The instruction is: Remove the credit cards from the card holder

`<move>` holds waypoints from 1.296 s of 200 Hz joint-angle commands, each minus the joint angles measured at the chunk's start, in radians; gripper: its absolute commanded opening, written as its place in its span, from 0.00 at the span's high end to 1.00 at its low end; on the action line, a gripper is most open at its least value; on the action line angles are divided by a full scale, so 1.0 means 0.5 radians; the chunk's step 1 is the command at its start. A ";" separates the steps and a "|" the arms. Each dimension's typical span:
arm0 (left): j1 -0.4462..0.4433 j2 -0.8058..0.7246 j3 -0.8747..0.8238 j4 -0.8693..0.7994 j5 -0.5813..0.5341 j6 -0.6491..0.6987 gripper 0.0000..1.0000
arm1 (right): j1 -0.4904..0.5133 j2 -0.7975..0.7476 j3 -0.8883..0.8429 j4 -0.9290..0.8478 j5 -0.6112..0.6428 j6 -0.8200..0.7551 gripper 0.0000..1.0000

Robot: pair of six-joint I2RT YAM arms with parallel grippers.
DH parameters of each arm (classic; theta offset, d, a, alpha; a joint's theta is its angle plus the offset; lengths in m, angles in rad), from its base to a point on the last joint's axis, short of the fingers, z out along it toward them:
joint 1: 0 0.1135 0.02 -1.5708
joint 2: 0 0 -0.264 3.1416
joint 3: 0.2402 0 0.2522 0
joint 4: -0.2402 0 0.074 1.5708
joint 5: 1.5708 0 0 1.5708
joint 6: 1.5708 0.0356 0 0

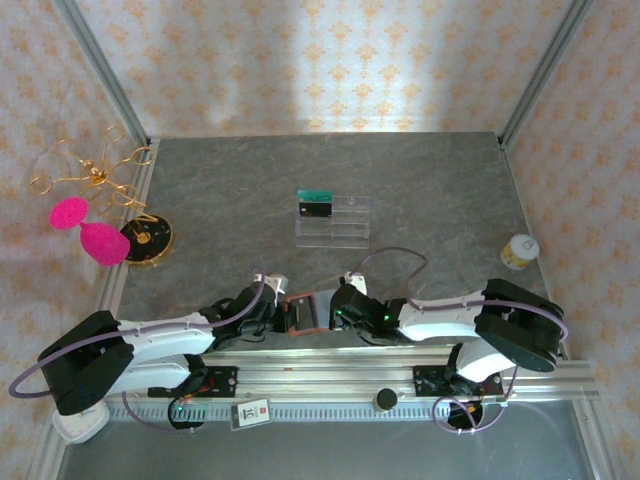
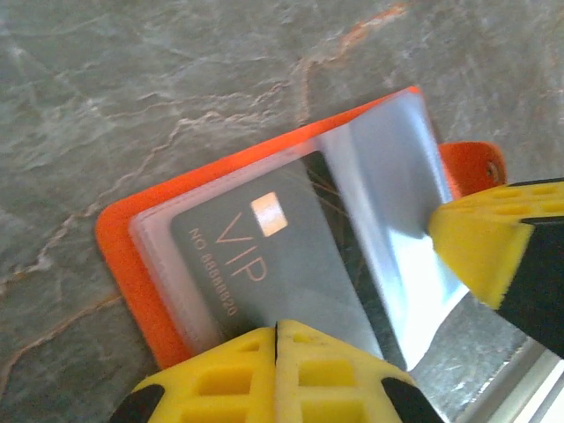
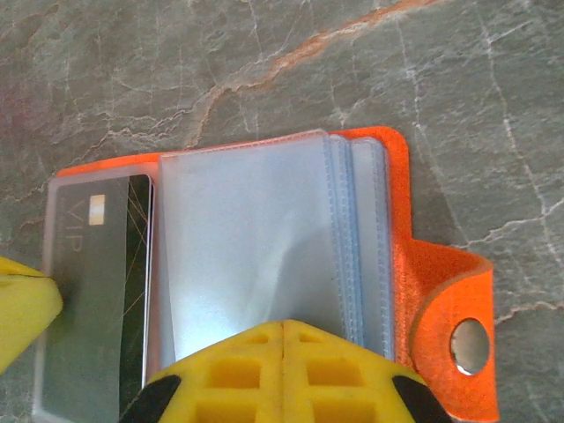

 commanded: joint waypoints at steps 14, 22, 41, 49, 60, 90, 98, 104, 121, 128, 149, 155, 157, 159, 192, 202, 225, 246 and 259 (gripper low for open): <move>0.062 0.077 -0.002 0.019 -0.060 0.067 1.00 | -0.008 -0.016 0.066 -0.226 0.076 -0.016 1.00; 0.069 0.073 -0.010 0.032 -0.057 0.076 1.00 | -0.008 -0.047 0.095 -0.244 0.058 -0.062 0.98; 0.075 0.059 -0.021 0.064 -0.049 0.092 1.00 | -0.007 -0.112 0.212 -0.343 0.017 -0.190 0.88; 0.075 0.060 -0.019 0.077 -0.042 0.098 1.00 | -0.007 -0.140 0.266 -0.377 0.000 -0.238 0.85; 0.074 0.062 -0.020 0.093 -0.041 0.104 1.00 | -0.009 -0.167 0.331 -0.396 -0.036 -0.289 0.81; 0.076 0.075 -0.024 0.139 -0.022 0.110 1.00 | -0.021 -0.039 0.476 -0.294 -0.296 -0.342 0.79; 0.075 0.075 -0.022 0.150 -0.017 0.110 1.00 | -0.035 0.034 0.502 -0.250 -0.376 -0.335 0.79; 0.076 0.075 -0.021 0.150 -0.014 0.110 1.00 | -0.048 0.094 0.520 -0.226 -0.429 -0.329 0.79; 0.076 0.067 -0.021 0.150 -0.020 0.119 1.00 | -0.087 0.233 0.557 -0.210 -0.446 -0.296 0.80; 0.077 0.065 -0.020 0.152 -0.021 0.123 1.00 | -0.113 0.267 0.550 -0.199 -0.458 -0.284 0.81; 0.079 0.078 -0.019 0.156 -0.020 0.129 1.00 | -0.173 0.308 0.498 -0.164 -0.468 -0.237 0.82; 0.078 0.080 -0.021 0.154 -0.016 0.126 1.00 | -0.186 0.310 0.485 -0.167 -0.459 -0.227 0.82; 0.080 0.081 -0.021 0.155 -0.017 0.126 1.00 | -0.191 0.310 0.482 -0.170 -0.454 -0.221 0.82; 0.079 0.083 -0.020 0.154 -0.017 0.126 1.00 | -0.194 0.312 0.478 -0.171 -0.448 -0.217 0.82; 0.084 0.104 -0.034 0.186 -0.007 0.126 1.00 | -0.218 0.329 0.450 -0.197 -0.414 -0.179 0.82; 0.081 0.115 -0.036 0.202 0.003 0.124 1.00 | -0.216 0.347 0.444 -0.180 -0.439 -0.181 0.82; 0.081 0.164 -0.033 0.244 0.022 0.126 1.00 | -0.216 0.396 0.445 -0.122 -0.519 -0.185 0.82; 0.079 0.227 -0.021 0.284 0.061 0.126 1.00 | -0.216 0.433 0.448 -0.099 -0.559 -0.187 0.83; 0.078 0.263 -0.013 0.298 0.082 0.123 1.00 | -0.217 0.433 0.436 -0.080 -0.559 -0.182 0.86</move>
